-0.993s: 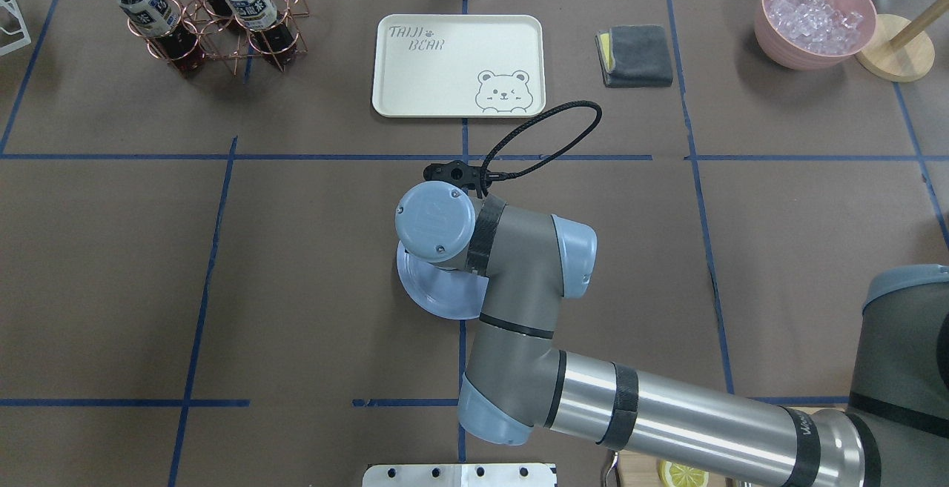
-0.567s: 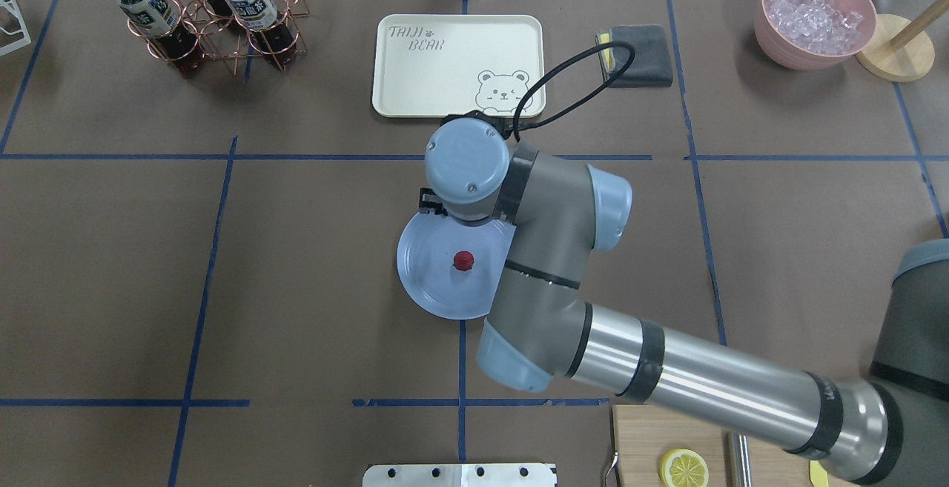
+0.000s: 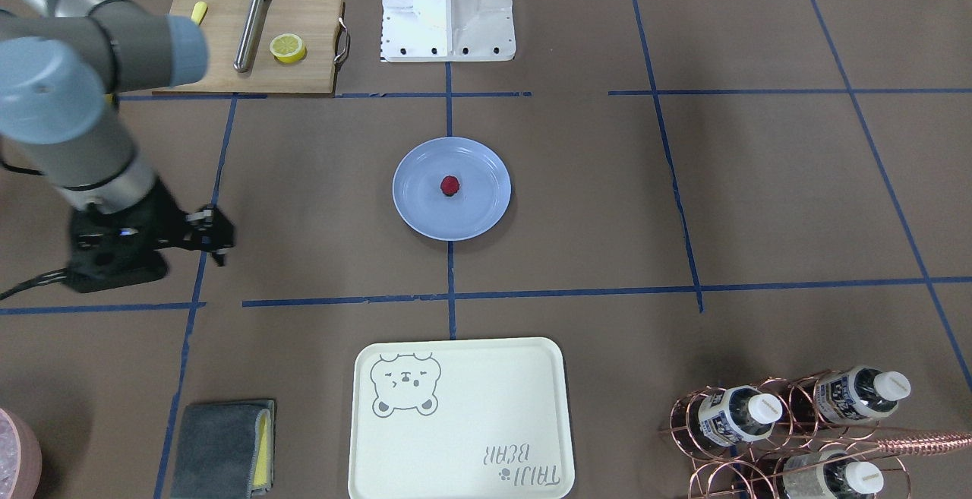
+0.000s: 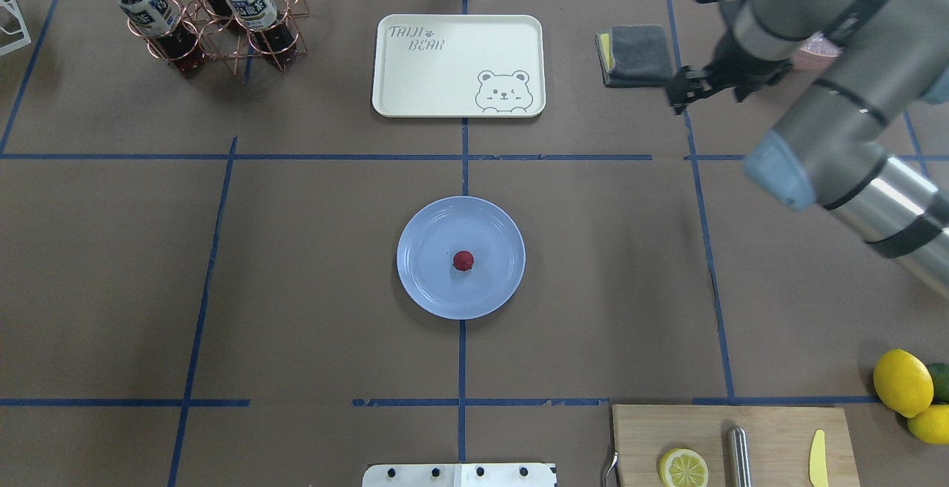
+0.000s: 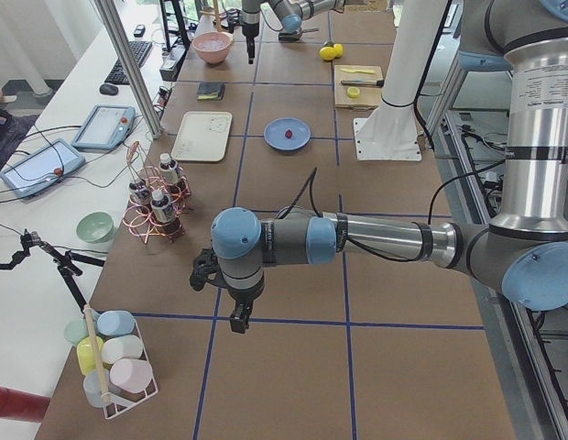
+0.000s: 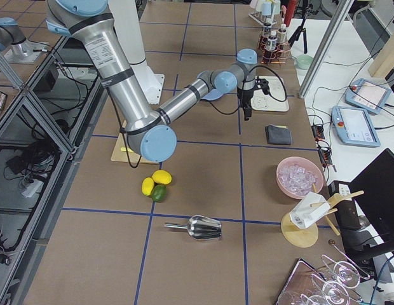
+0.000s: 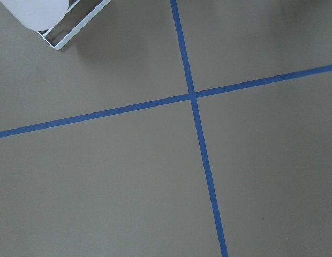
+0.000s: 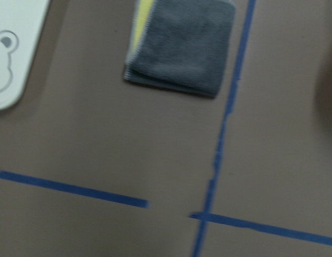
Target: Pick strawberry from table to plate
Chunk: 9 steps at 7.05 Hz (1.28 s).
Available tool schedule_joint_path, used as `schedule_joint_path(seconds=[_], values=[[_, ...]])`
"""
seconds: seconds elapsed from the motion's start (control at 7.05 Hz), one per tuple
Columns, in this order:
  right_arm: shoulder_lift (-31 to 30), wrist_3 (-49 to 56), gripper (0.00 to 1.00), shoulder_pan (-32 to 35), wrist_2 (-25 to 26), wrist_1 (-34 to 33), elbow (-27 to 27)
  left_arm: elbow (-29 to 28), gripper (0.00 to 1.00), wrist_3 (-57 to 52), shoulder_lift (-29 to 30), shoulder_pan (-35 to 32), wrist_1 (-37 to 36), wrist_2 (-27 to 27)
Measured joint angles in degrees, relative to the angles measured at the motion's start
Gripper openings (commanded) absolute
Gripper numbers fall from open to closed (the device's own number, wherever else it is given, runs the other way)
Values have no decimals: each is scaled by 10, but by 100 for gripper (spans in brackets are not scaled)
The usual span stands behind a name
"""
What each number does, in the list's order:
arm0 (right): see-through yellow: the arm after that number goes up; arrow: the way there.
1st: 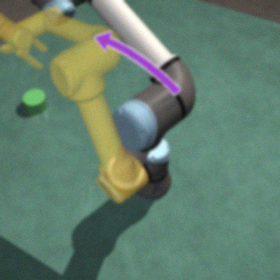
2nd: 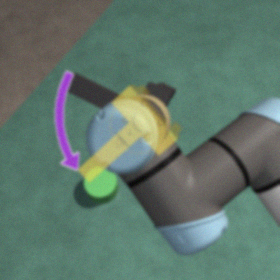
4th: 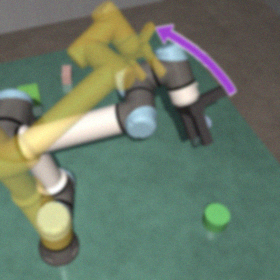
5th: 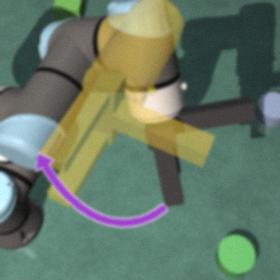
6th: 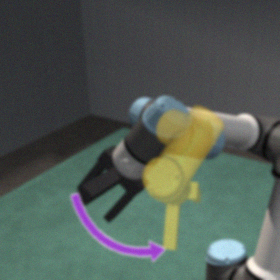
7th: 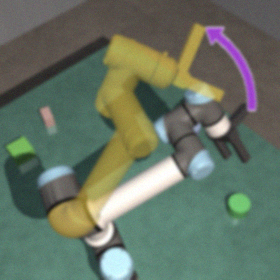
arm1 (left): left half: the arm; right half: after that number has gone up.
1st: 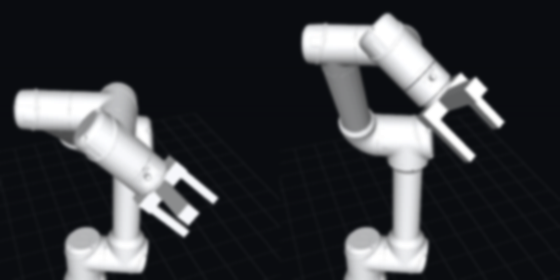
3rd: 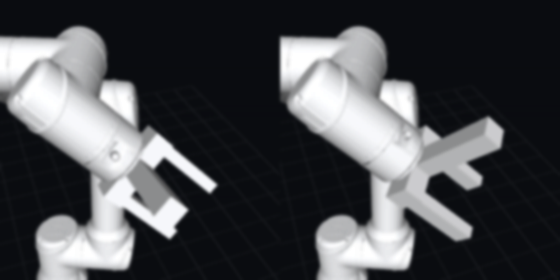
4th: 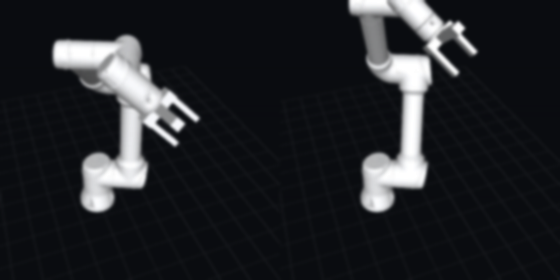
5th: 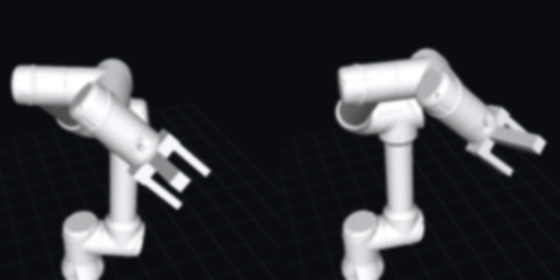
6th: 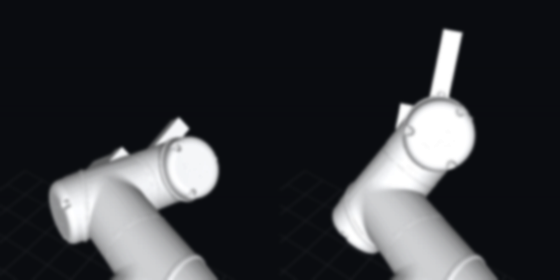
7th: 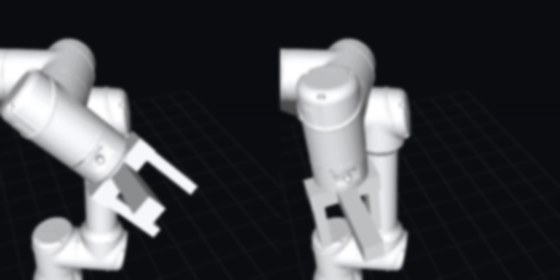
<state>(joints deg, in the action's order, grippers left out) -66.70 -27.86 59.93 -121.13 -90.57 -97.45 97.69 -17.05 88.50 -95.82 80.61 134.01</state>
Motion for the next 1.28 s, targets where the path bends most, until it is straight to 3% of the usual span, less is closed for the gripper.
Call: schedule_joint_path(seconds=[0.28,0.57,0.99,1.28], values=[[-135,193,100,152,-79,-1,3,1,100,1,-1,-1,-1,-2],[-226,236,100,232,-93,1,15,3,100,0,-1,-1,0,-1],[-274,244,100,262,-97,30,37,-1,100,1,-1,0,4,12],[-288,248,100,265,-101,54,36,-9,100,3,-1,-1,5,48]])
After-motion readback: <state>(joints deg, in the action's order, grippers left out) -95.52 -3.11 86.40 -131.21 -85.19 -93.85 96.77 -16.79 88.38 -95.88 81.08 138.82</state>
